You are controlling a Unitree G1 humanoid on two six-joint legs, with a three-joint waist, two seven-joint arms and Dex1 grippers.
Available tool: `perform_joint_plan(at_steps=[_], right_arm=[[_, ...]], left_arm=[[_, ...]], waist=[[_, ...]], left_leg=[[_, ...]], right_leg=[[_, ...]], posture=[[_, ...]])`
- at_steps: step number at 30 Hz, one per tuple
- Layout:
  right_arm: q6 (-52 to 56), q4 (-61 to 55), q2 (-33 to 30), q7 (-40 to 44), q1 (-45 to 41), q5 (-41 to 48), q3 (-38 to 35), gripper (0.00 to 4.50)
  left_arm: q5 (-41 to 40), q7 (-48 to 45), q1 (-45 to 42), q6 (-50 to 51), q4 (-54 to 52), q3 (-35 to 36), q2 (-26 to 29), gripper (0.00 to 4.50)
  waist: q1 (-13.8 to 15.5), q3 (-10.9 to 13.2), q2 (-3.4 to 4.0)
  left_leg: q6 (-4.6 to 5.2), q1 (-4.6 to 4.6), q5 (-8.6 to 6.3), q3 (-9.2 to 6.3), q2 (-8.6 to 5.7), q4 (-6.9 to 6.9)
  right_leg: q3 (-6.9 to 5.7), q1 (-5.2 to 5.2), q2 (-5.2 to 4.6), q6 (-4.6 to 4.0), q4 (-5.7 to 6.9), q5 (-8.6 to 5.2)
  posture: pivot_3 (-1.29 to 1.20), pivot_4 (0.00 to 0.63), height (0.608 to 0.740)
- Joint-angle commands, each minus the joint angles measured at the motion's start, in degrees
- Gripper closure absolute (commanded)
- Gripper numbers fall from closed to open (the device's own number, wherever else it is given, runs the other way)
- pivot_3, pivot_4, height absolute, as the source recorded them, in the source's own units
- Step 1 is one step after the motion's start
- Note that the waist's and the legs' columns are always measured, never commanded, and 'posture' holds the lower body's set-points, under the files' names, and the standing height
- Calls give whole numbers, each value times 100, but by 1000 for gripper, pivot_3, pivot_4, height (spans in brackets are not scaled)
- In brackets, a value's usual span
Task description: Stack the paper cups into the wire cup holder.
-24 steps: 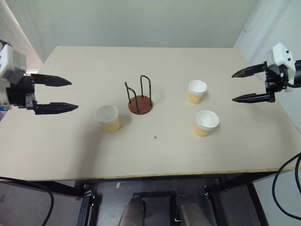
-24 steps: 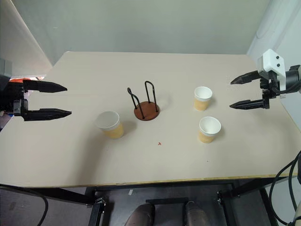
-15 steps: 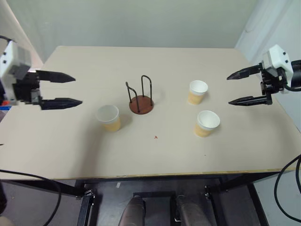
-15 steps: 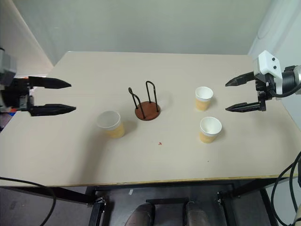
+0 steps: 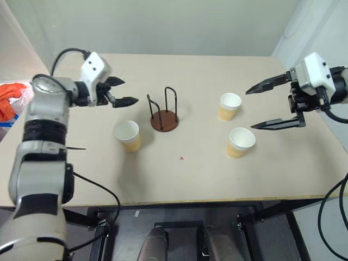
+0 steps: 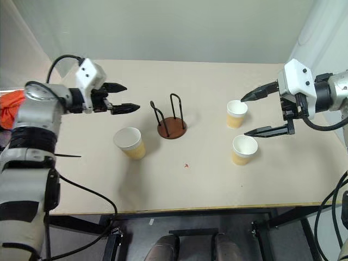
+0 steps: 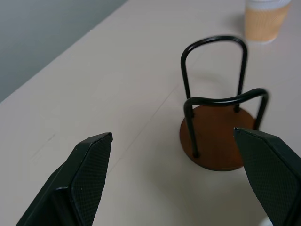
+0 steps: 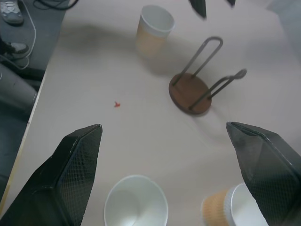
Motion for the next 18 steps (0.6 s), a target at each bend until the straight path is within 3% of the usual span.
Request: perform_joint_plan(at_steps=[1, 16, 18], right_arm=[[215, -387, -197, -177, 182, 117, -402, 0], [765, -1089, -456, -1066, 836, 37, -851, 0], [868, -1194, -519, -1108, 922, 97, -957, 0]], left_arm=[[415, 605, -306, -559, 733, -106, -287, 7], [909, 1397, -872, -1175, 1895, -122, -1303, 7], [1028, 1572, -882, -1225, 1962, -156, -1382, 371]], waist=[[28, 0, 0], [79, 2, 1], [93, 4, 4]], left_leg=[[0, 0, 0, -3, 0, 1], [35, -19, -2, 9, -17, 81], [39, -24, -4, 21, -23, 91]], right_leg=[[1, 3, -3, 5, -1, 1], [19, 42, -4, 78, -50, 18], [29, 42, -2, 78, -55, 18]], posture=[[0, 150, 740], [0, 150, 740], [0, 150, 740]])
